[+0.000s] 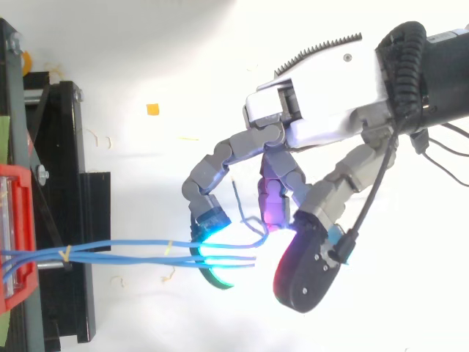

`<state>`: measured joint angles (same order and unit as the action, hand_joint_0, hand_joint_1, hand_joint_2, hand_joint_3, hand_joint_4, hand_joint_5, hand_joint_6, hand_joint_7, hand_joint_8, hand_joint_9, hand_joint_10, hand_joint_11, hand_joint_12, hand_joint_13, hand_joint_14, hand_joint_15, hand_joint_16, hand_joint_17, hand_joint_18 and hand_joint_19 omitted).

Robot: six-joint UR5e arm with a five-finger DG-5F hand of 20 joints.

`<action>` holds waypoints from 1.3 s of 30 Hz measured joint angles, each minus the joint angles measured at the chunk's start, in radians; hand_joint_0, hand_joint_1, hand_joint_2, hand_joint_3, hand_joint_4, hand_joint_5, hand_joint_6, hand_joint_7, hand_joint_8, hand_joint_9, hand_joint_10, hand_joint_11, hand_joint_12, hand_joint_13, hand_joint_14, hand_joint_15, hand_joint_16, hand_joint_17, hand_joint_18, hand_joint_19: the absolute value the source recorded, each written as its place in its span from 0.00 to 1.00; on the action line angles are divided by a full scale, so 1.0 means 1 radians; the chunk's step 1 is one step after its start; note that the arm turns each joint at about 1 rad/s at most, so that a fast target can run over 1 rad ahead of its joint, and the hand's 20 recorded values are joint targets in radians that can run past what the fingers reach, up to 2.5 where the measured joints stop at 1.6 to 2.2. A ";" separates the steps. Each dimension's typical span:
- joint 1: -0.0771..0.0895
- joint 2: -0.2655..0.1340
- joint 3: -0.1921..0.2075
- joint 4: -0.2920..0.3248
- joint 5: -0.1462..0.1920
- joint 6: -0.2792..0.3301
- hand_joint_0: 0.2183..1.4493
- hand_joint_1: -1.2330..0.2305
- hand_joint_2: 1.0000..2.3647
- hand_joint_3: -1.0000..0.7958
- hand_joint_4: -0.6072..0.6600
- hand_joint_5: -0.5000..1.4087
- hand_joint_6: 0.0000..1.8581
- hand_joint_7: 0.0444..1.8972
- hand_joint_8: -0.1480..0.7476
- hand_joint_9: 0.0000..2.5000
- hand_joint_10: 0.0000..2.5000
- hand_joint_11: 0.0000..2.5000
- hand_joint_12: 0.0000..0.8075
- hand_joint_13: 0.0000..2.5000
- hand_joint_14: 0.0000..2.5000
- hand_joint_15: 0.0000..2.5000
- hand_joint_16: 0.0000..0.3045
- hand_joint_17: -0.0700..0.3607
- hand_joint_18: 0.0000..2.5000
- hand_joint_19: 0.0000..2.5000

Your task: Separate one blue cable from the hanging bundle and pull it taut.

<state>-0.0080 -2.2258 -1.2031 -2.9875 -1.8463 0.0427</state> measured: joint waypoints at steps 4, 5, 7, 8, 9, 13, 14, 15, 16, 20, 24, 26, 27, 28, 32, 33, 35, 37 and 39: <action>0.000 0.000 0.000 0.000 0.000 0.000 0.25 0.23 0.00 0.28 0.50 0.34 0.27 0.66 0.28 0.73 0.00 0.03 0.33 0.50 0.01 0.13 0.22 0.52 0.40 0.18; 0.000 0.000 0.000 0.000 0.000 0.000 0.28 0.24 0.00 0.28 0.50 0.34 0.27 0.66 0.27 0.73 0.00 0.03 0.32 0.50 0.01 0.14 0.22 0.51 0.39 0.18; 0.000 0.000 0.000 0.000 0.000 0.000 0.33 0.27 0.00 0.28 0.48 0.34 0.27 0.66 0.26 0.73 0.00 0.04 0.31 0.50 0.01 0.14 0.21 0.49 0.38 0.19; 0.000 0.000 0.000 0.000 0.000 0.000 0.34 0.29 0.00 0.28 0.48 0.34 0.27 0.66 0.26 0.73 0.00 0.04 0.31 0.50 0.01 0.14 0.20 0.49 0.38 0.19; 0.000 0.000 0.000 0.000 -0.001 0.000 0.35 0.31 0.00 0.28 0.48 0.34 0.27 0.66 0.26 0.73 0.00 0.04 0.31 0.50 0.01 0.14 0.20 0.49 0.38 0.19; -0.001 0.000 -0.001 0.000 0.000 0.000 0.37 0.35 0.00 0.28 0.49 0.34 0.27 0.66 0.24 0.74 0.00 0.04 0.31 0.50 0.01 0.14 0.20 0.48 0.38 0.20; -0.001 0.000 -0.001 0.000 0.000 0.000 0.38 0.35 0.00 0.28 0.50 0.34 0.27 0.66 0.24 0.74 0.00 0.04 0.31 0.50 0.01 0.14 0.20 0.48 0.38 0.20; -0.001 0.000 -0.001 0.000 0.000 0.000 0.38 0.35 0.00 0.28 0.50 0.34 0.27 0.66 0.25 0.74 0.00 0.04 0.31 0.50 0.01 0.14 0.20 0.48 0.38 0.20; -0.001 0.000 -0.001 0.000 0.000 0.000 0.38 0.36 0.00 0.29 0.50 0.34 0.27 0.66 0.24 0.74 0.00 0.03 0.30 0.51 0.01 0.15 0.20 0.48 0.38 0.20; -0.001 0.000 -0.001 0.000 0.001 0.000 0.36 0.41 0.01 0.36 0.54 0.34 0.27 0.67 0.23 0.75 0.00 0.03 0.30 0.51 0.01 0.15 0.21 0.49 0.39 0.21; -0.001 0.000 -0.001 0.000 0.001 0.000 0.34 0.46 0.01 0.41 0.56 0.34 0.27 0.68 0.25 0.75 0.00 0.02 0.32 0.52 0.01 0.14 0.22 0.52 0.41 0.20; -0.001 0.000 -0.001 0.000 0.001 0.000 0.33 0.51 0.01 0.43 0.57 0.34 0.27 0.67 0.27 0.76 0.00 0.01 0.34 0.53 0.01 0.13 0.24 0.55 0.43 0.18; -0.001 0.000 -0.001 0.000 0.001 0.000 0.32 0.54 0.01 0.45 0.58 0.34 0.27 0.68 0.28 0.76 0.00 0.01 0.35 0.54 0.00 0.12 0.25 0.56 0.43 0.18; -0.001 0.000 -0.001 0.000 0.001 -0.001 0.32 0.55 0.01 0.45 0.59 0.34 0.27 0.67 0.29 0.76 0.00 0.00 0.36 0.54 0.00 0.12 0.25 0.57 0.44 0.17; -0.001 0.000 -0.001 0.000 0.001 -0.002 0.30 0.62 0.01 0.45 0.59 0.34 0.27 0.67 0.32 0.76 0.00 0.00 0.37 0.54 0.00 0.11 0.27 0.59 0.45 0.17; -0.001 0.000 -0.001 0.000 0.001 -0.002 0.30 0.63 0.00 0.45 0.60 0.34 0.27 0.67 0.32 0.76 0.00 0.00 0.37 0.54 0.00 0.11 0.27 0.60 0.45 0.16; -0.001 0.000 -0.001 0.000 0.001 -0.003 0.30 0.65 0.00 0.45 0.60 0.34 0.27 0.67 0.32 0.76 0.00 0.00 0.37 0.54 0.00 0.12 0.27 0.60 0.45 0.16; -0.001 0.000 -0.001 0.000 0.001 -0.003 0.29 0.68 0.00 0.44 0.60 0.34 0.27 0.67 0.33 0.75 0.00 0.00 0.37 0.54 0.00 0.12 0.27 0.60 0.45 0.17; -0.001 0.000 -0.001 0.000 0.001 -0.003 0.28 0.68 0.00 0.43 0.60 0.33 0.27 0.67 0.34 0.75 0.00 0.00 0.38 0.54 0.00 0.11 0.28 0.61 0.45 0.16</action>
<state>-0.0088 -2.2258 -1.2039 -2.9878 -1.8454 0.0399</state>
